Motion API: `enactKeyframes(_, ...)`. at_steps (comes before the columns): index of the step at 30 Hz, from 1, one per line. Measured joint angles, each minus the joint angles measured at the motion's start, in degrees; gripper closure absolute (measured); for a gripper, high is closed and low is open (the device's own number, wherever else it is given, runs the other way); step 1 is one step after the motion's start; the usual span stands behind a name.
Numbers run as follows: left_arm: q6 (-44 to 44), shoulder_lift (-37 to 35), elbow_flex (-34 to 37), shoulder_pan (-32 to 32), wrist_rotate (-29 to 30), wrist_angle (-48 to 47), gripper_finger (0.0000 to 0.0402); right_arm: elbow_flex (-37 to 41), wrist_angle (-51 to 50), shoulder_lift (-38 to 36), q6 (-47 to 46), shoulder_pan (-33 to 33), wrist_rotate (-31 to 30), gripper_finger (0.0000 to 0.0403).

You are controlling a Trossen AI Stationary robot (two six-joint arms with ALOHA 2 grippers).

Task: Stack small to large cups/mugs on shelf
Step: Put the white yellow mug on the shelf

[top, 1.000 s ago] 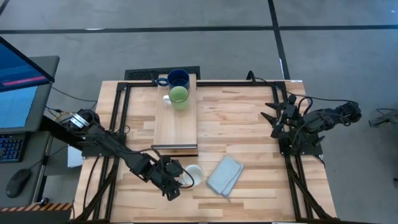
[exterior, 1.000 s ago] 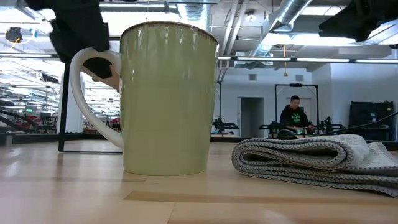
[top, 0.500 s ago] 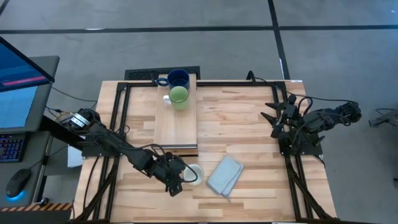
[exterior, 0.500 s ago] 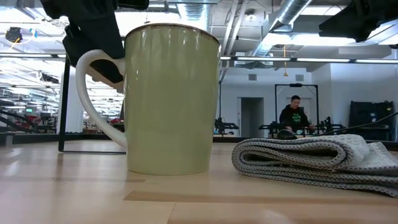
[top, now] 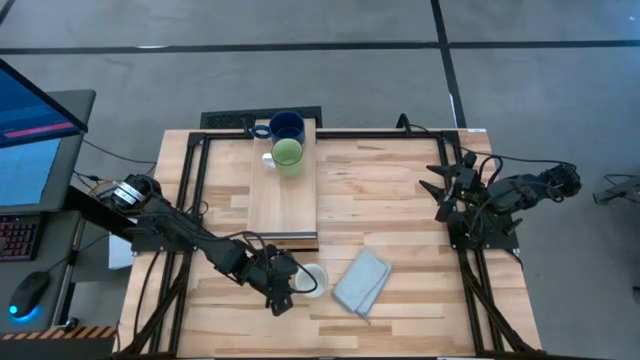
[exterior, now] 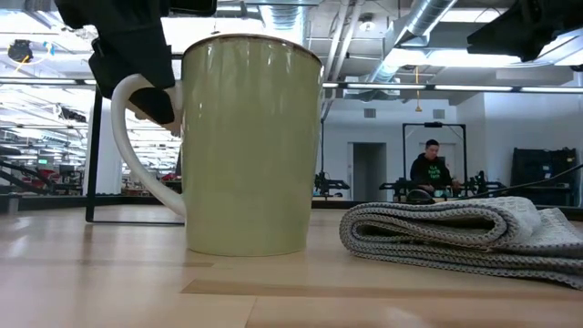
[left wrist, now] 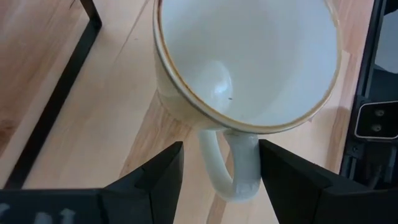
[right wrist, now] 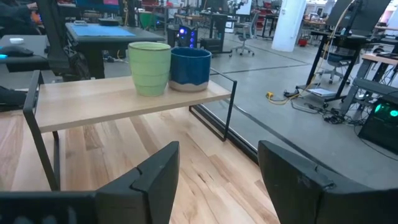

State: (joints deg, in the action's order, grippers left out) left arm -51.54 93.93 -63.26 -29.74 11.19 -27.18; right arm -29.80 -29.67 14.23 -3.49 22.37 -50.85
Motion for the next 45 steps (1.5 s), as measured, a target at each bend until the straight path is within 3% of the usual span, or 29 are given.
enactKeyframes(17,2.37,2.03,0.04,0.37,-2.00,-0.43,0.0212,0.00,-0.08,-0.01,0.00,0.00,-0.10,0.0163)
enactKeyframes(21,4.45,2.03,0.04,0.82,-1.58,-0.20,0.0248,0.00,-0.11,0.01,0.00,0.00,-0.13,0.0163)
enactKeyframes(29,6.51,2.02,0.00,2.49,-3.44,-0.53,0.0363,0.00,-0.09,0.01,0.00,0.00,-0.15,0.0163)
enactKeyframes(45,7.38,1.91,0.00,2.51,-0.44,-0.66,0.0364,0.00,-0.11,0.01,0.00,0.00,-0.17,0.0163)
